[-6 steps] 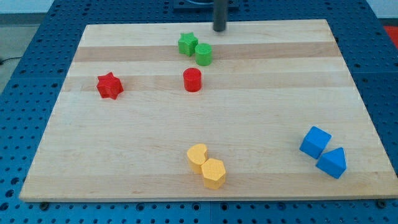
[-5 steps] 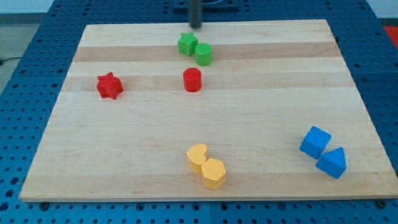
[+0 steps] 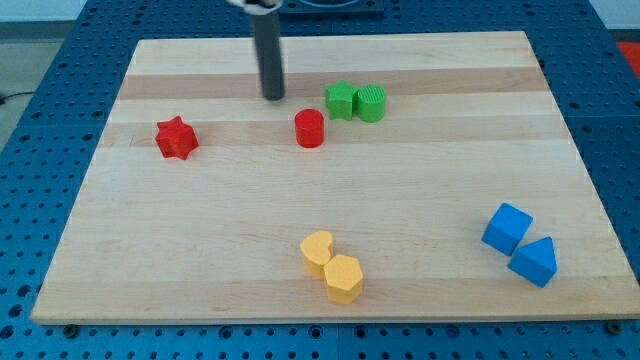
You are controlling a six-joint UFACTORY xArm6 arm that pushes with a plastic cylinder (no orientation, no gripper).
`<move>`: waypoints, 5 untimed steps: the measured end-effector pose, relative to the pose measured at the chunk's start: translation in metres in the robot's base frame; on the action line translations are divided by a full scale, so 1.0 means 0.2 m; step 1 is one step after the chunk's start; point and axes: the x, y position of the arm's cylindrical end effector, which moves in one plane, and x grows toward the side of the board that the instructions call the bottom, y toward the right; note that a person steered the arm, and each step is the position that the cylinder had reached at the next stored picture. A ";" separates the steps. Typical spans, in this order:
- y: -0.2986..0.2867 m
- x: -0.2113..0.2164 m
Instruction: Place the green blocks to the right side of the red circle
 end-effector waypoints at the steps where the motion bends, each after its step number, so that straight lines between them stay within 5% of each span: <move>1: -0.07 0.19; 4: -0.13 0.33; 5: -0.44 0.55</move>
